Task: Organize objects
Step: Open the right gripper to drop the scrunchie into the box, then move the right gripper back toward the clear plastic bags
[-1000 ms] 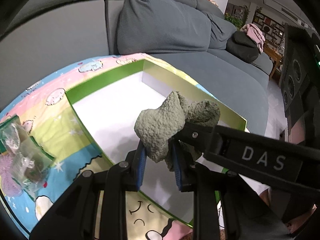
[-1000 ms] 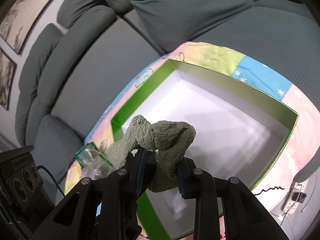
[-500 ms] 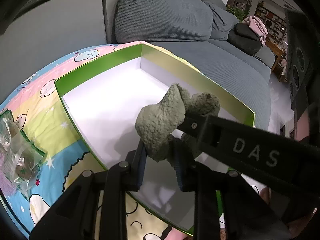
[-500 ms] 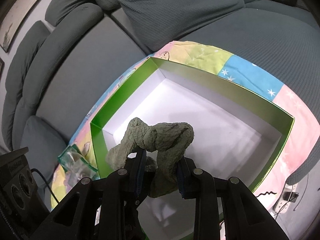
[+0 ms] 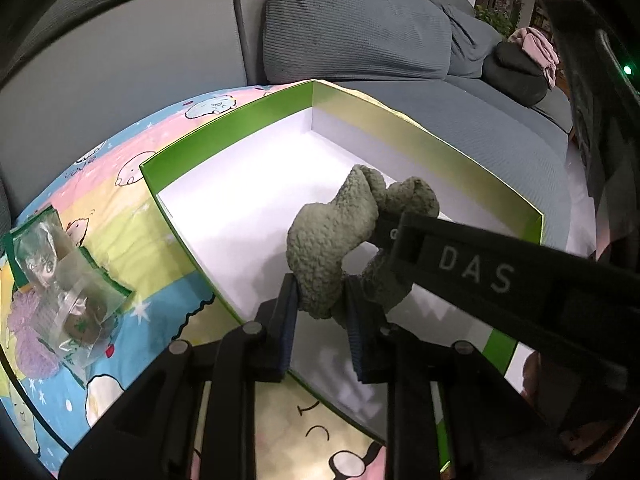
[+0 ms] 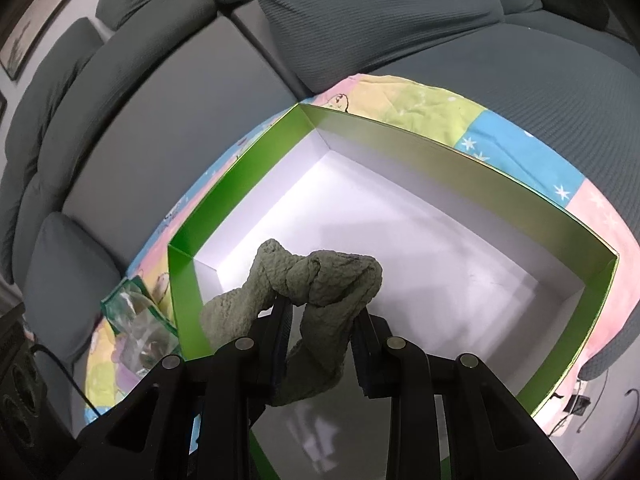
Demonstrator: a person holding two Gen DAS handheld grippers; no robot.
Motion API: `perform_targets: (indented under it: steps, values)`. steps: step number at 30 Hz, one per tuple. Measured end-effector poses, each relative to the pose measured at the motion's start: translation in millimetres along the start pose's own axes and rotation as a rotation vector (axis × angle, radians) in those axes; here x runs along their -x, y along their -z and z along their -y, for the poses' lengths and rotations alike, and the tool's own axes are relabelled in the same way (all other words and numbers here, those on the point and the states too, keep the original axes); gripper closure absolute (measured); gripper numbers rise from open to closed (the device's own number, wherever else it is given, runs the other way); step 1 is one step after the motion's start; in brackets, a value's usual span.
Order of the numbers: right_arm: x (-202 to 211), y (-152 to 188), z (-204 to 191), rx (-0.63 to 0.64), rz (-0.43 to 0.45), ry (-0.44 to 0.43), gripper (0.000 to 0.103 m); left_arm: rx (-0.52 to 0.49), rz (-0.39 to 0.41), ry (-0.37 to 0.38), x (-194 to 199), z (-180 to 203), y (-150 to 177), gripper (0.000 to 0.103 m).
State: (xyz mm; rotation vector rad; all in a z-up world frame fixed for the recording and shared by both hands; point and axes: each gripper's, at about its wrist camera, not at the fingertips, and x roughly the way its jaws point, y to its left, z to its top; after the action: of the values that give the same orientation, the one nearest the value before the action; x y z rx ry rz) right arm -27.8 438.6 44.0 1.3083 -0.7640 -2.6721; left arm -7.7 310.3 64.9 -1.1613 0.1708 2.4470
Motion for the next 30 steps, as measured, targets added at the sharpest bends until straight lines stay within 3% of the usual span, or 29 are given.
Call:
perform_targets:
  steps: [8, 14, 16, 18, 21, 24, 26, 30]
  values:
    - [-8, 2, -5, 0.024, -0.031, -0.01, 0.072, 0.022, 0.002, -0.021, 1, -10, -3, 0.081]
    - [-9, 0, -2, 0.005, -0.041, -0.016, 0.072, 0.107, 0.034, 0.08, 13, -21, -3, 0.077]
    - [-6, -1, 0, -0.001, -0.029, -0.003, 0.072, 0.105, 0.058, 0.047, 21, -22, -4, 0.071]
    - [-4, -2, 1, -0.004, -0.025, 0.012, 0.072, 0.11, 0.08, 0.042, 30, -22, -5, 0.058]
    - [-3, -3, 3, -0.012, -0.02, 0.011, 0.065, 0.122, 0.105, 0.045, 44, -26, -5, 0.047]
    - [3, -4, 1, -0.01, 0.003, -0.004, 0.055, 0.14, 0.129, 0.033, 58, -35, -4, 0.033]
    - [10, -5, -1, -0.003, 0.029, -0.023, 0.042, 0.161, 0.145, 0.037, 66, -44, -2, 0.028]
    - [25, -4, -14, 0.024, 0.083, -0.064, 0.031, 0.199, 0.168, -0.004, 81, -63, 1, 0.022]
